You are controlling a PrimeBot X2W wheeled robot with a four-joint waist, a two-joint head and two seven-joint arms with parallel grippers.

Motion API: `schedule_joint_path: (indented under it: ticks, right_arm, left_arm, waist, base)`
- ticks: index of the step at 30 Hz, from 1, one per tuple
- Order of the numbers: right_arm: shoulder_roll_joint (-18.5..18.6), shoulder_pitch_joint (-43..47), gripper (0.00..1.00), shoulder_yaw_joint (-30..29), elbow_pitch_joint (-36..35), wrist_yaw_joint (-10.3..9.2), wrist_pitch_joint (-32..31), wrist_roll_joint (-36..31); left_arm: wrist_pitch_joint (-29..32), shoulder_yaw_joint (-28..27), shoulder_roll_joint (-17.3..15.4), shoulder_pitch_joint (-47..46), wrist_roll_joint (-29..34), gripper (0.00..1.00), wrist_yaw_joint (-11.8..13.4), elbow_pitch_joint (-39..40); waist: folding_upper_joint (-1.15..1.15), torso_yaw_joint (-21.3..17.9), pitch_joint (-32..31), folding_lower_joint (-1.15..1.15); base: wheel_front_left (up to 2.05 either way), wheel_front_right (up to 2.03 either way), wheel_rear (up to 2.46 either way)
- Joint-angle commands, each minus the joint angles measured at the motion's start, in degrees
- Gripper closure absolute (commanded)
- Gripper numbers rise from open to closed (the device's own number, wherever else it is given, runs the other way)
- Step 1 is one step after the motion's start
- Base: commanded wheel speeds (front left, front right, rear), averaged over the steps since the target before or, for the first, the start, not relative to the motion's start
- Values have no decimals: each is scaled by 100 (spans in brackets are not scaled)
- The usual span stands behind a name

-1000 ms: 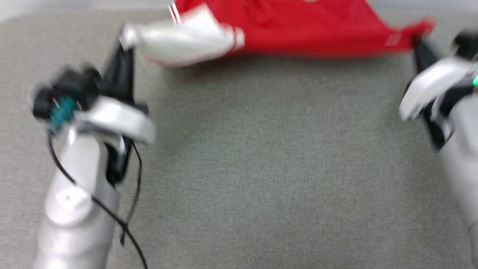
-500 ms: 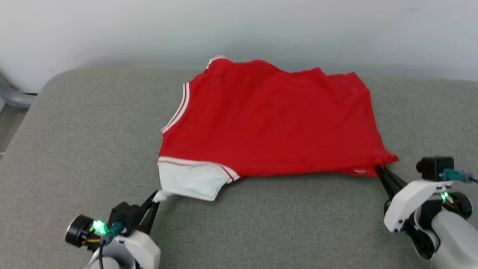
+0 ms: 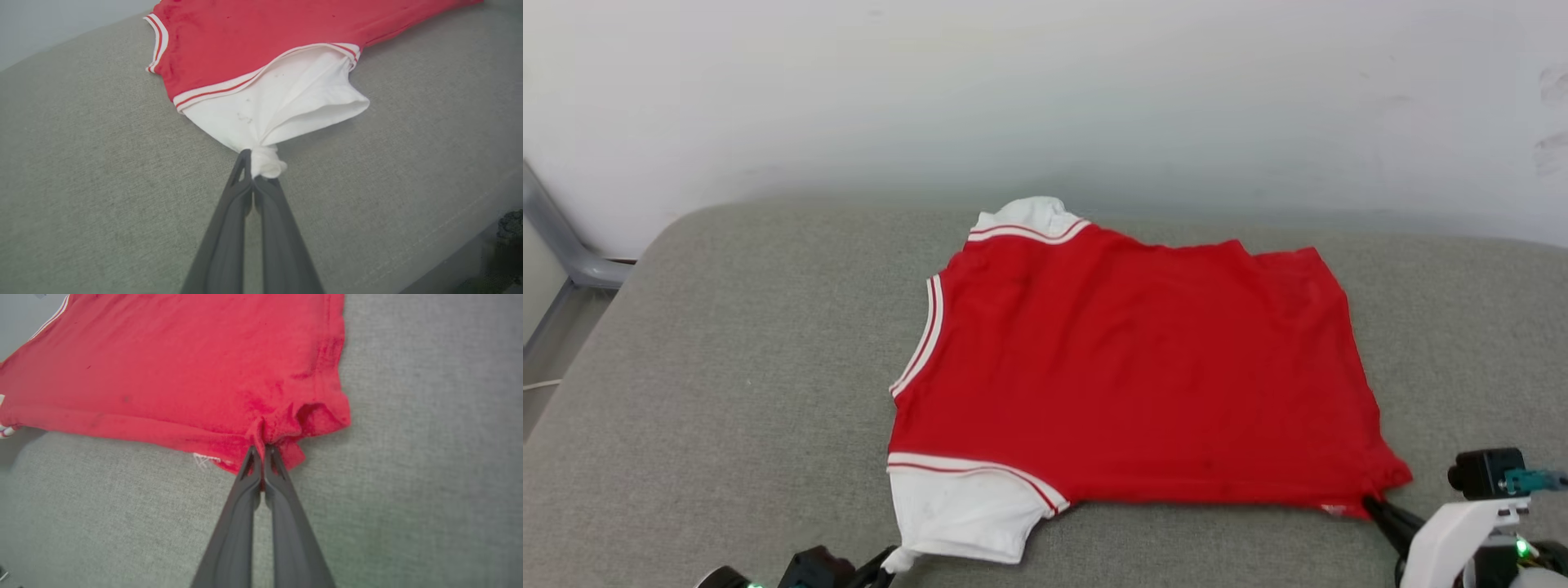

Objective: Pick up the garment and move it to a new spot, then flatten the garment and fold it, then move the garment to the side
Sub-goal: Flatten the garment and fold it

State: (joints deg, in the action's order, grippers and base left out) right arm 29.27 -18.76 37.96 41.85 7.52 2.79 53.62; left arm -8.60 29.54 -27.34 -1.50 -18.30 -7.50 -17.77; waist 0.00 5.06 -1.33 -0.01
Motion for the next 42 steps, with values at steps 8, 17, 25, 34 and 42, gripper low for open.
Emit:
schedule_joint_path:
  ticks: [8, 17, 25, 34, 42]
  right_arm:
    - [684, 742, 100, 227, -832, -7, -642, 780]
    - [1452, 1476, 100, 226, -1887, -7, -892, 1134]
    - [1623, 1542, 100, -202, -2391, -7, -677, 1150]
    - [1408, 975, 100, -502, -2507, -6, -895, 933]
    - [1140, 279, 100, -627, -2096, -7, -1244, 457]
  left_arm:
    - [341, 369, -720, 661, -595, 100, 8, 1010]
    - [717, 578, -1278, 1171, -938, 100, 9, 1928]
    - [553, 282, -1209, 737, -908, 100, 243, 2186]
    - [803, 181, -1166, -365, -852, 100, 150, 1954]
    - [914, 385, -1032, -1342, -846, 100, 45, 1289]
  waist:
    - [0, 48, -292, 1]
    - [0, 48, -329, 1]
    - [0, -12, -147, 1]
    - [0, -168, 308, 1]
    - [0, -247, 843, 1]
  base:
    - [0, 0, 0]
    - [0, 0, 0]
    - [0, 0, 0]
    - [0, 0, 0]
    - [0, 0, 0]
